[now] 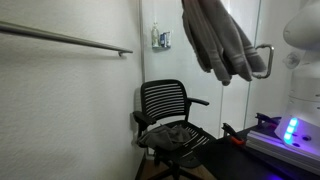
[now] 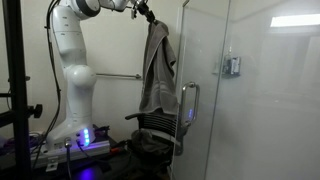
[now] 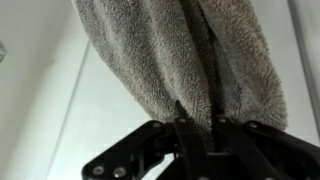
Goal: Put the towel on the chair and close the door
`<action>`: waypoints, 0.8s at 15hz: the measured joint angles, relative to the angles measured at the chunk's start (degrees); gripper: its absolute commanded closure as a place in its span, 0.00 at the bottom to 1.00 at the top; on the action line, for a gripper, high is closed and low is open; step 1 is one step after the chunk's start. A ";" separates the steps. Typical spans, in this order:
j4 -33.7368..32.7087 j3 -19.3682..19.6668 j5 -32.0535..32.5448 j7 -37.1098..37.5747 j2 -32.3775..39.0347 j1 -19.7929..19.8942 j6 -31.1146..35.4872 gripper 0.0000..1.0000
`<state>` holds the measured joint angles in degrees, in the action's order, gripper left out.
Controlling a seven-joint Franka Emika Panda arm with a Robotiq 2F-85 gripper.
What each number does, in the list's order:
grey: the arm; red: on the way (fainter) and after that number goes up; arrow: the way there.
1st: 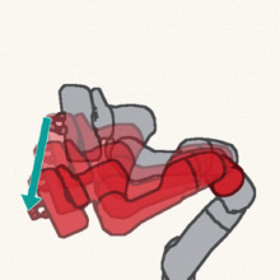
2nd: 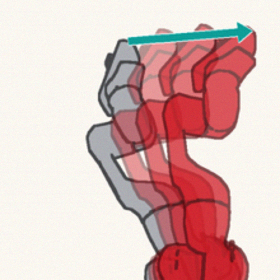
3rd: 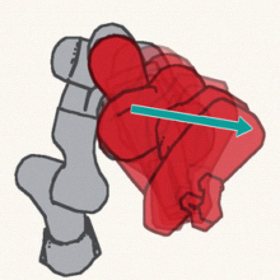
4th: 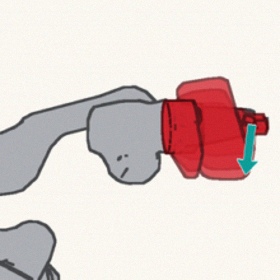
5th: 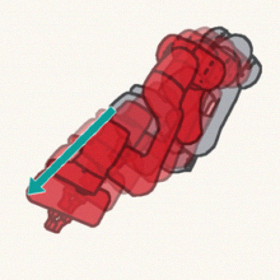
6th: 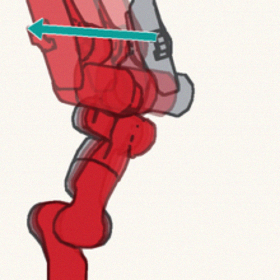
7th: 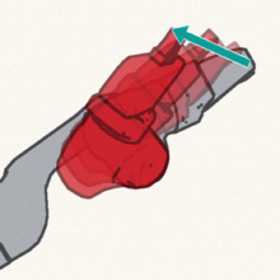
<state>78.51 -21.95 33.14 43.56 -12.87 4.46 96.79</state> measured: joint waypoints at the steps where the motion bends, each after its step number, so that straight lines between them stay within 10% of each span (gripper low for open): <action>1: 2.93 0.58 -2.84 0.47 0.69 -0.47 4.02 0.96; 6: 19.45 6.98 -21.94 -3.22 1.45 -3.06 17.61 0.96; 12: 31.18 9.64 -30.06 -12.03 1.45 -7.80 10.37 0.96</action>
<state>109.69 -12.31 3.09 31.52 -11.42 -3.34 107.17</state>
